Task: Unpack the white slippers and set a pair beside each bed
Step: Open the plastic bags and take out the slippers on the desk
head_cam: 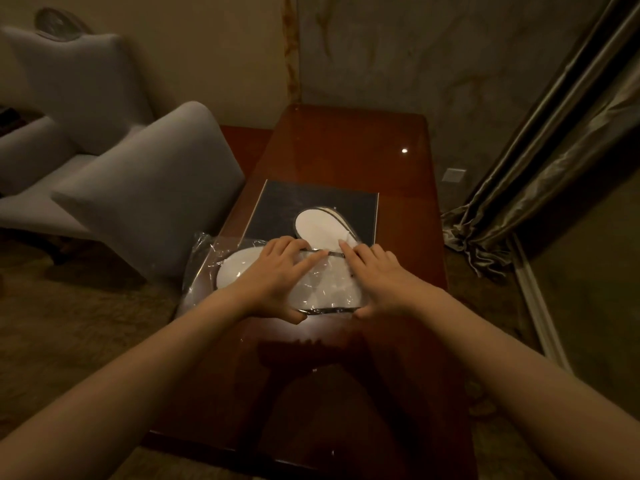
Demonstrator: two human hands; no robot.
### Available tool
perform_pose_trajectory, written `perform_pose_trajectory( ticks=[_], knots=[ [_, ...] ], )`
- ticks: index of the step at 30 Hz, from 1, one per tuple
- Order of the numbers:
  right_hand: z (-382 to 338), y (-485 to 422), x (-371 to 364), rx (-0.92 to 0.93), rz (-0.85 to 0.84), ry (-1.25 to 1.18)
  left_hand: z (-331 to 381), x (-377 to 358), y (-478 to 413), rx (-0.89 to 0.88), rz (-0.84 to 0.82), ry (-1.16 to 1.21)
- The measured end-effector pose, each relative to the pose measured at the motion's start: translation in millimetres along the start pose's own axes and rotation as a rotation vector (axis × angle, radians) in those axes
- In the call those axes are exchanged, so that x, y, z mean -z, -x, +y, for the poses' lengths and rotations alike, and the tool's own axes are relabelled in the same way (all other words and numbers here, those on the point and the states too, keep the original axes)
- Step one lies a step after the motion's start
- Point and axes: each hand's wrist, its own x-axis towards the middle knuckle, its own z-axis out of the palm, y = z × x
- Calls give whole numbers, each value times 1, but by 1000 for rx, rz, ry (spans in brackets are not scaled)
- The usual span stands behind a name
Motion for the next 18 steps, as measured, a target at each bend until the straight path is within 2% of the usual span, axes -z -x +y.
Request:
perform_pose_trajectory(
  ticks=[6,10,14,18],
  knots=[
    [6,0,-17,0,76,60,3,-12,-8,-6,11,23],
    [12,4,-19,-31,97,-2,-1,-18,-15,-21,-27,47],
    [24,17,-14,-60,69,-79,-15,-24,-12,-1,-112,95],
    [34,31,-13,-99,23,-74,-25,-38,-7,19,-127,123]
  ],
)
